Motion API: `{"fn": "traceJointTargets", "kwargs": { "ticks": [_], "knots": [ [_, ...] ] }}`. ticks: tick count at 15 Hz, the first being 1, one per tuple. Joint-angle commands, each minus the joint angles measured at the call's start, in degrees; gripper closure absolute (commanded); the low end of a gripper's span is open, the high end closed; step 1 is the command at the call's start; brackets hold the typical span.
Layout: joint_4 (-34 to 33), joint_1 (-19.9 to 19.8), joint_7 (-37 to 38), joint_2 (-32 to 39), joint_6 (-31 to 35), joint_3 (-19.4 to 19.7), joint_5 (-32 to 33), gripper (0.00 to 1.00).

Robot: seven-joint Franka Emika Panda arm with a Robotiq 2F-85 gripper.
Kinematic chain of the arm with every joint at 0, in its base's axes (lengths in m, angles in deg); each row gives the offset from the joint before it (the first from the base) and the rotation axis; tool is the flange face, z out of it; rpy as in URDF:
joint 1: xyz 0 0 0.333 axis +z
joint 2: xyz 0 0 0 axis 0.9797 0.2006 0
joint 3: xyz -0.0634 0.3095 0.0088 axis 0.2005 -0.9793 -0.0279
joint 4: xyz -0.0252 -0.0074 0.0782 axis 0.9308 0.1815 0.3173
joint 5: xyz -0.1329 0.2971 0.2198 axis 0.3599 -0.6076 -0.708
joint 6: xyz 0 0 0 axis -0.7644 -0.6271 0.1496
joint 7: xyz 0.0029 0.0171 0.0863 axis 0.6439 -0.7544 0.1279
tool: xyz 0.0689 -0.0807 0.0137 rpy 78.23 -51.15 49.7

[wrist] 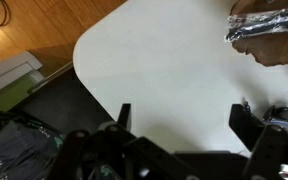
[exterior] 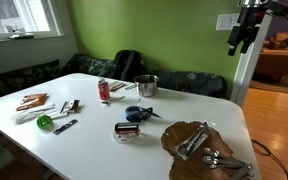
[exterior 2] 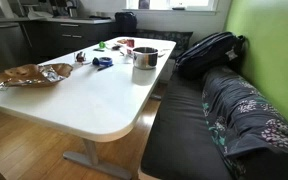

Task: Pick up the pen on the right side of the masking tape and put it in the pot

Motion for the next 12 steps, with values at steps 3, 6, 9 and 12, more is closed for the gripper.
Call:
{"fn": "traceJointTargets", "kwargs": {
  "ticks": [3, 6, 9, 12],
  "knots": [
    [-0.08, -0.31, -0.14, 0.03, -0.13, -0.28, -0.16, 0.00],
    [-0.08, -0.31, -0.14, 0.03, -0.13, -0.28, -0.16, 0.00],
    [-0.14, 0.77, -0.52, 0.81, 1.34, -0.18, -2.07, 0.00],
    [-1.92, 5.87, -3.26, 7.59, 8.84, -2.11, -6.50, 0.00]
  ]
}}
